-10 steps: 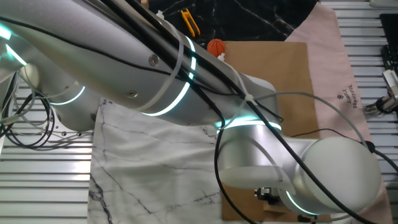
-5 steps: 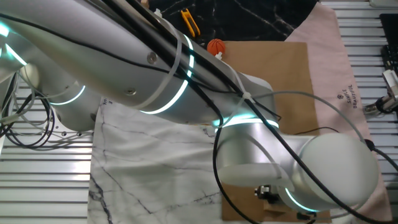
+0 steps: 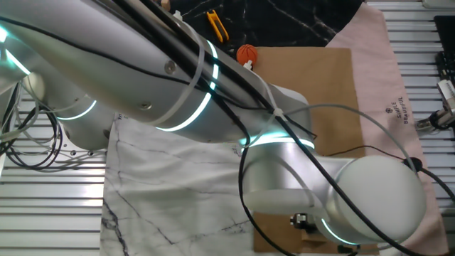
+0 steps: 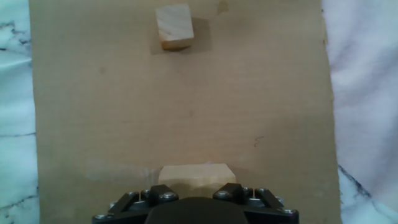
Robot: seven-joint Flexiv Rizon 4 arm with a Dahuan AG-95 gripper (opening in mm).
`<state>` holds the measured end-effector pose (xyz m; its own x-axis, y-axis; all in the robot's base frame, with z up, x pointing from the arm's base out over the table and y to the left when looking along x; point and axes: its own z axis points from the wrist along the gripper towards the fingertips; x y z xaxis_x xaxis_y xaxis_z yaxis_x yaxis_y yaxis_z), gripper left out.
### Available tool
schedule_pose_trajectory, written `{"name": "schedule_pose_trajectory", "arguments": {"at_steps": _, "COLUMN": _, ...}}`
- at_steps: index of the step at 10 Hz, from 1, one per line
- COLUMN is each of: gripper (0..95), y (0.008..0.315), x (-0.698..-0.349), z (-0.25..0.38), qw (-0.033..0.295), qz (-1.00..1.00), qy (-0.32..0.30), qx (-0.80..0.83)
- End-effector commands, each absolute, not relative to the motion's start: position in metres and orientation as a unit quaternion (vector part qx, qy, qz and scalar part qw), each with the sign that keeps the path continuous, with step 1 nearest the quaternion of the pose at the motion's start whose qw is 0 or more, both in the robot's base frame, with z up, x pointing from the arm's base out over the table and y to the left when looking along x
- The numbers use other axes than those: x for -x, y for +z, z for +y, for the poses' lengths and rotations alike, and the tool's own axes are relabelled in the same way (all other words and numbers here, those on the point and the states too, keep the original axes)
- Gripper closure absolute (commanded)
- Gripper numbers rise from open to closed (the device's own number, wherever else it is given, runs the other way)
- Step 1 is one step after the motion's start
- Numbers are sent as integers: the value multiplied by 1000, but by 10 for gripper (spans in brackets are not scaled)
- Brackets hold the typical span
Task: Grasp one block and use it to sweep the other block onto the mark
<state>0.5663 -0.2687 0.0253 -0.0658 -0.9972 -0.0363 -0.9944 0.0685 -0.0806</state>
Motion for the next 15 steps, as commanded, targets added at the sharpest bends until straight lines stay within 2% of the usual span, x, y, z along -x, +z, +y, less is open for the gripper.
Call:
{"name": "schedule_pose_trajectory", "arguments": {"at_steps": 1, "gripper": 950, "y": 24, "x": -567, "z": -268, "qw": 38, "qz": 726, "qy": -10, "qx": 686}}
{"name": "schedule_pose_trajectory", "arguments": {"at_steps": 5, "gripper": 950, "y": 24, "x": -566, "z": -263, "qw": 32, "qz": 719, "qy": -8, "qx": 694}}
{"name": "schedule_pose_trajectory", "arguments": {"at_steps": 7, "gripper": 950, "y": 24, "x": -565, "z": -262, "qw": 40, "qz": 717, "qy": -17, "qx": 695}}
{"name": "schedule_pose_trajectory", "arguments": {"at_steps": 10, "gripper": 950, "y": 24, "x": -566, "z": -261, "qw": 27, "qz": 721, "qy": -4, "qx": 692}}
{"name": "schedule_pose_trajectory", "arguments": {"at_steps": 15, "gripper": 950, "y": 28, "x": -566, "z": -260, "qw": 25, "qz": 725, "qy": 1, "qx": 688}}
